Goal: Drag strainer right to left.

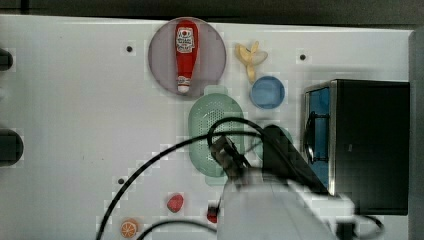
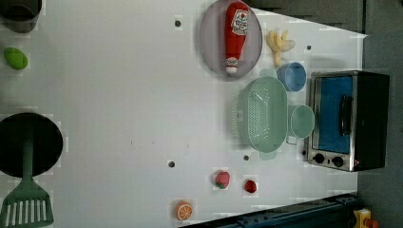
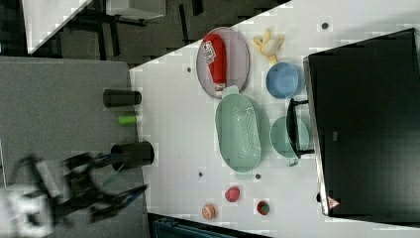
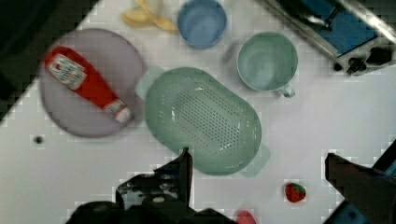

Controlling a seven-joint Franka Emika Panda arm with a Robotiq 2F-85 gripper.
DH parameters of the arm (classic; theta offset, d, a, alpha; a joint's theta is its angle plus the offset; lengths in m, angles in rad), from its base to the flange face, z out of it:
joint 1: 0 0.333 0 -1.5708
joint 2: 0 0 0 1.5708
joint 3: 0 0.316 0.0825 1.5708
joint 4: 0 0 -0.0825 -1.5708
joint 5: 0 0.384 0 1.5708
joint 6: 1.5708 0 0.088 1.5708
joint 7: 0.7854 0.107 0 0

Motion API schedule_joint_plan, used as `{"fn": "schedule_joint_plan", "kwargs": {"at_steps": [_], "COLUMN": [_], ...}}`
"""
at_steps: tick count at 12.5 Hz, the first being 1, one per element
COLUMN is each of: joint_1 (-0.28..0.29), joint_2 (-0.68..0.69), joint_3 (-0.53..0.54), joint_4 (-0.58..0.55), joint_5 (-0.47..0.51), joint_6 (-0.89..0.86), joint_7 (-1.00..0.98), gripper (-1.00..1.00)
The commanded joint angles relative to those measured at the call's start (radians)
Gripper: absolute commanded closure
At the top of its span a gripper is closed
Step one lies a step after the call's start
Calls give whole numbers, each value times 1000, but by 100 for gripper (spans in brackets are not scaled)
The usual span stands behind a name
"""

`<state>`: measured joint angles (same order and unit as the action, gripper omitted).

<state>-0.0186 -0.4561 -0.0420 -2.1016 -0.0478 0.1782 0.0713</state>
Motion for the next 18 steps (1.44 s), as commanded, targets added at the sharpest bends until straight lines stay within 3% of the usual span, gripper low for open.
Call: {"fn": "schedule_joint_plan", "kwargs": {"at_steps": [1,8,18], "joint_1": [-6,-5,14], "joint_2": [106,333,750], "joint_3": [12,27,42], "joint_4": [-184,-372,-384], "joint_5": [1,1,2], "joint_6": [127,582,968], "joint_7": [78,473,684], "gripper": [-100,-100,-100]}}
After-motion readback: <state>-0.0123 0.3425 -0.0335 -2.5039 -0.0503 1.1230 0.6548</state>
